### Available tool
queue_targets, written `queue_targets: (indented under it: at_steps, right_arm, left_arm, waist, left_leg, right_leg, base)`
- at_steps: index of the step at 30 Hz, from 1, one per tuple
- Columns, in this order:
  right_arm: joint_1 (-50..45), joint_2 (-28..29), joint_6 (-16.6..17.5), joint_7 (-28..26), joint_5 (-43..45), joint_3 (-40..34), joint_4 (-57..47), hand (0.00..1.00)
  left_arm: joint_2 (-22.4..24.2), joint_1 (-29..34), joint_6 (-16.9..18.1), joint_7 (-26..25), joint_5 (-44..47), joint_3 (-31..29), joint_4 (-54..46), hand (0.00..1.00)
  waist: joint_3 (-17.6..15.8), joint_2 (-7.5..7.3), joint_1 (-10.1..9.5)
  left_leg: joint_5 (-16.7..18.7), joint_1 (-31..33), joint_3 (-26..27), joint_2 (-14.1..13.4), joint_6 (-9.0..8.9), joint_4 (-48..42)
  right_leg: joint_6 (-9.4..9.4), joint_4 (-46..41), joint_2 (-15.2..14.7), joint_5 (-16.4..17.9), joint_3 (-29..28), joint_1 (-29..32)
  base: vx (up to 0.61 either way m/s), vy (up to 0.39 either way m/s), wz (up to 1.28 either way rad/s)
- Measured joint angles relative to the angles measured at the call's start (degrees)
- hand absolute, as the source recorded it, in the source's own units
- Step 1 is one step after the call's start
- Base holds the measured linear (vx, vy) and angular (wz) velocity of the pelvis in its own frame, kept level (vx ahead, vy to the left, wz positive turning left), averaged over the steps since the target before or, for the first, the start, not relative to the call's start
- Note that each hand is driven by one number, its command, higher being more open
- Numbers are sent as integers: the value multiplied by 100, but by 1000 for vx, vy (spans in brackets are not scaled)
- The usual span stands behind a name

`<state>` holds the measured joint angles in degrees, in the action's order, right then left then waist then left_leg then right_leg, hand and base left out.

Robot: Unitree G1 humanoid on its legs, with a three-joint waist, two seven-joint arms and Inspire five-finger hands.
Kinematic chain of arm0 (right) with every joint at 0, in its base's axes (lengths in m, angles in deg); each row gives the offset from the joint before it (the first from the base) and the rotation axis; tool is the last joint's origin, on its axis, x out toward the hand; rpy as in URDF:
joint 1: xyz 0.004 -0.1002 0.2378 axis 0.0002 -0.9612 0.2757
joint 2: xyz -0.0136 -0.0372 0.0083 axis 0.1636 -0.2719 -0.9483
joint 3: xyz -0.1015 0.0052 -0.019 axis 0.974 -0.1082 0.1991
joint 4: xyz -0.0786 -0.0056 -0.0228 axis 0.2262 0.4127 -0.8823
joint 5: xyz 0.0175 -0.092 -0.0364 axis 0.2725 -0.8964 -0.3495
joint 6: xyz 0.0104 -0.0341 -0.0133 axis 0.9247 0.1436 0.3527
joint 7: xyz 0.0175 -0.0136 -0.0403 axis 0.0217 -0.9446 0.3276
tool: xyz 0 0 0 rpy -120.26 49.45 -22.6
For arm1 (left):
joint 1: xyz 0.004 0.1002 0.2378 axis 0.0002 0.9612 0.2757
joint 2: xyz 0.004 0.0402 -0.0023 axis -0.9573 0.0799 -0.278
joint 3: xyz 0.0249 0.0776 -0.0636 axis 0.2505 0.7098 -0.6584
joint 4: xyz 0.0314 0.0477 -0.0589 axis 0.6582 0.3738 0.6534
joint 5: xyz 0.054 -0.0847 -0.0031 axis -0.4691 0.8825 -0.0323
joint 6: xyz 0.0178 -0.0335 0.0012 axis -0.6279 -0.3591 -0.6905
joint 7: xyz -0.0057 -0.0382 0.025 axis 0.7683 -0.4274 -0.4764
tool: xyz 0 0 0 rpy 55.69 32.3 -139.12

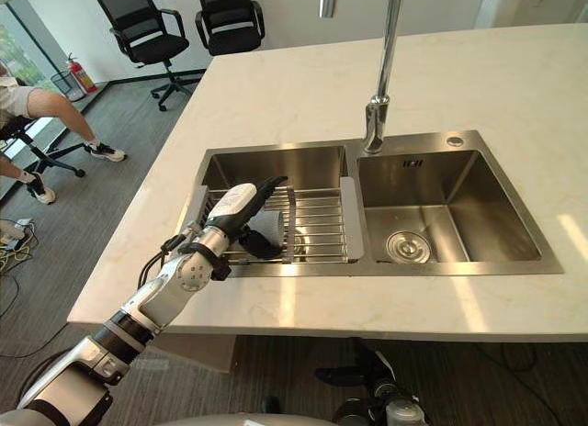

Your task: Walk over to the sink, pick up the cup, carry it to the dishwasher, place the cup inside the dishwasher, then close the dishwasher door

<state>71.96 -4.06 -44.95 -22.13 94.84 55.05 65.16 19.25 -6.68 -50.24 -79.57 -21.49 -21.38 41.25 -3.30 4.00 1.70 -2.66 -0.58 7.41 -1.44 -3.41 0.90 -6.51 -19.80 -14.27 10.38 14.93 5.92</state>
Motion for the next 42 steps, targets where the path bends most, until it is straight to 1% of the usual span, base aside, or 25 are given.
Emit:
queue_targets:
  at_steps: [4, 10, 13, 18, 26, 28, 31, 32, 37, 42]
  right_arm:
    - [20, 13, -2, 0, 44, 5, 89, 100]
    - [34, 12, -39, 0, 44, 24, 89, 100]
    - [66, 9, -68, 0, 44, 53, 89, 100]
    - [124, 22, -86, 0, 45, 59, 87, 100]
    - [149, 44, -133, 3, 45, 58, 48, 100]
    - [148, 46, -133, 6, 46, 55, 19, 100]
    - [148, 43, -136, 8, 46, 54, 15, 100]
    - [156, 43, -136, 8, 46, 54, 12, 100]
    - [167, 44, -147, 14, 48, 53, -67, 100]
    - [151, 61, -133, 19, 49, 53, -178, 100]
  left_arm:
    - [-8, 25, -117, 0, -271, 0, 136, 100]
    - [-20, 43, -223, -9, -275, -57, 311, 100]
    - [-13, 39, -263, -19, -400, -80, 377, 100]
    - [-5, 21, -382, -21, -509, -96, 577, 100]
    - [22, -63, -412, -20, -724, -93, 936, 100]
    - [21, -80, -498, -12, -725, -94, 981, 100]
    - [18, -124, -518, 12, -731, -94, 984, 100]
    - [18, -139, -532, 18, -732, -94, 992, 0]
    - [18, -269, -591, 88, -732, -94, 1173, 0]
    - [-5, -459, -551, 150, -733, -98, 1377, 0]
  waist:
    - [5, -14, -15]
    - [-4, -27, -23]
    - [-7, -33, 0]
    - [-13, -40, 71]
    - [-38, -79, 119]
    - [-48, -97, 123]
    - [-53, -103, 124]
    - [-57, -108, 121]
    - [-66, -120, 137]
    - [-135, -145, 195]
  left_leg:
    - [-27, -9, -54, -58, -41, 0]
    - [-67, -9, -58, -100, -104, 5]
    - [-81, -8, -61, -100, -126, 13]
    - [-87, 2, -57, -86, -137, 24]
    - [-80, 12, -28, -42, -158, 38]
    - [-117, 40, 1, -35, -269, 59]
    - [-127, 42, 9, -37, -284, 59]
    - [-127, 47, 26, -38, -284, 59]
    - [-127, 46, 96, -34, -284, 59]
    - [-120, 47, 114, -16, -289, 88]
  right_leg:
    - [27, 69, 61, -64, 73, -82]
    - [50, 78, 92, -79, 73, -73]
    - [36, 77, 90, -53, 70, -62]
    - [72, 75, 81, -25, 55, -32]
    - [40, -92, 20, 23, 2, 80]
    - [52, -141, 1, 46, -20, 151]
    - [69, -206, -5, 71, -23, 180]
    - [79, -249, -8, 85, -44, 217]
    - [95, -366, -19, 118, -142, 323]
    - [92, -448, -40, 182, -227, 403]
  base:
    - [-2, -8, 6]
    - [0, 0, 0]
    - [0, 0, 0]
    - [0, 0, 0]
    - [29, 7, -2]
    - [0, 0, 0]
    - [0, 0, 0]
    - [-8, -8, -6]
    - [-27, 2, -7]
    - [-23, 7, -4]
